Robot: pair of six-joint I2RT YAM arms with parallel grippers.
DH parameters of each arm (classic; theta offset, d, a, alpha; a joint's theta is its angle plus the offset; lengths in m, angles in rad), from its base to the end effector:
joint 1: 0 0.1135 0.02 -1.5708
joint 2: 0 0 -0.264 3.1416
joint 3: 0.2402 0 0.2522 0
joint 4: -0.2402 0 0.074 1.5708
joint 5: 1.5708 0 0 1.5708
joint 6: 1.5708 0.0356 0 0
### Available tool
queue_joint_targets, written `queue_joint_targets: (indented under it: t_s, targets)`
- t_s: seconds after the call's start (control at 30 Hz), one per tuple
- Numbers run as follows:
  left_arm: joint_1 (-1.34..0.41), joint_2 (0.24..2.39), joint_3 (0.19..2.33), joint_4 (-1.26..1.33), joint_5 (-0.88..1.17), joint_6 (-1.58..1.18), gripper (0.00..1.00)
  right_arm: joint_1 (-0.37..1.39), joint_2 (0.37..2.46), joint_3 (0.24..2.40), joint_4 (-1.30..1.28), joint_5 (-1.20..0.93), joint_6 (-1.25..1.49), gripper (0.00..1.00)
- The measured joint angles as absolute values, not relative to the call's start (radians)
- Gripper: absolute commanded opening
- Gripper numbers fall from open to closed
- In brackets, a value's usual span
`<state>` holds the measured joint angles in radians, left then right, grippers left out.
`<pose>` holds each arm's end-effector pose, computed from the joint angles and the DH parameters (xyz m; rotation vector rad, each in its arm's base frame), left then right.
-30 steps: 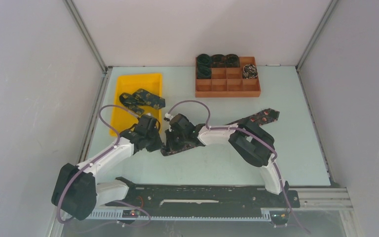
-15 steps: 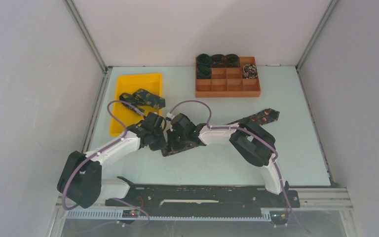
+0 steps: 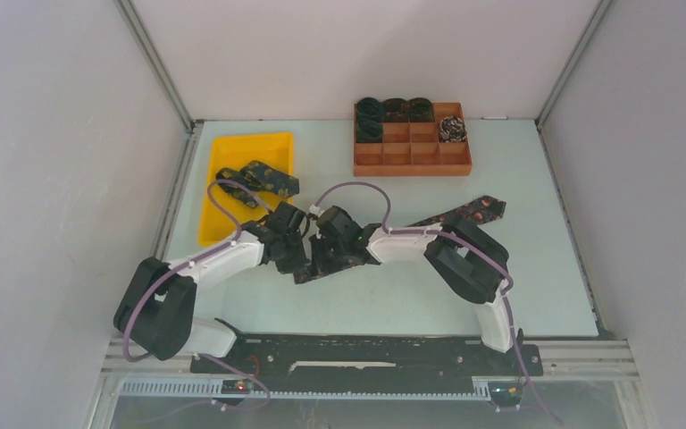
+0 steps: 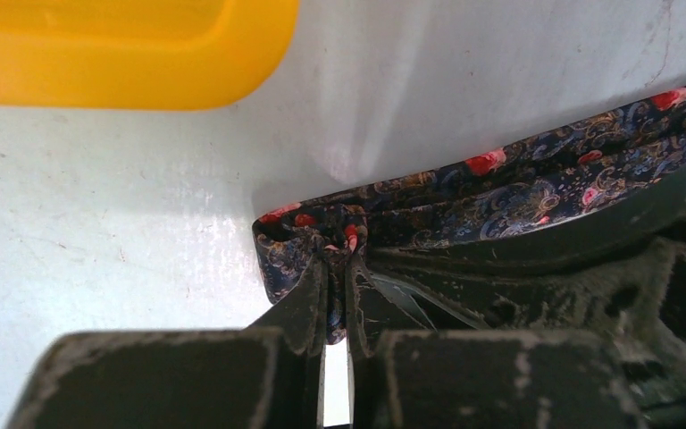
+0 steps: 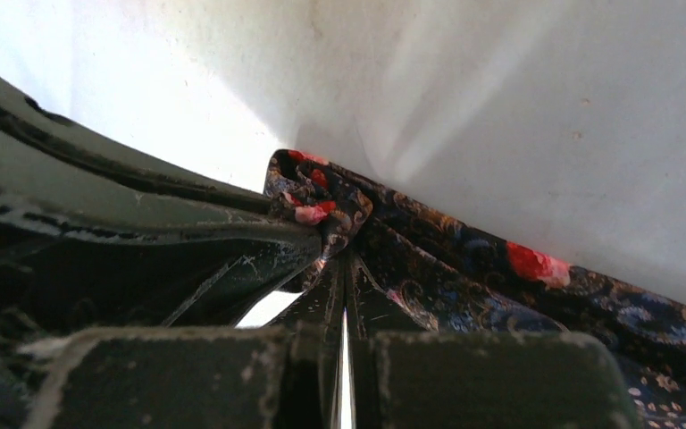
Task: Roll the ties
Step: Roll the tie at the center of the board.
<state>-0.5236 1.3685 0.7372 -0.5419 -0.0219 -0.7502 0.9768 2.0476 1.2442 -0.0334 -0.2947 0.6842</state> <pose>0.2104 -0.1206 0.1749 -0.3218 2.7740 -0.3100 0.2303 0.3595 0.1332 -0.5400 2.6194 1.0251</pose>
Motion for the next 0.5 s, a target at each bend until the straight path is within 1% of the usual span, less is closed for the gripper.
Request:
queue_joint_targets:
  t_s: [0.5]
  targets:
    - [-0.535,1.383,0.794,-0.612,-0.069,-0.748,0.00,0.962,1.996,1.214,-0.053,-0.294,0.673,0.00]
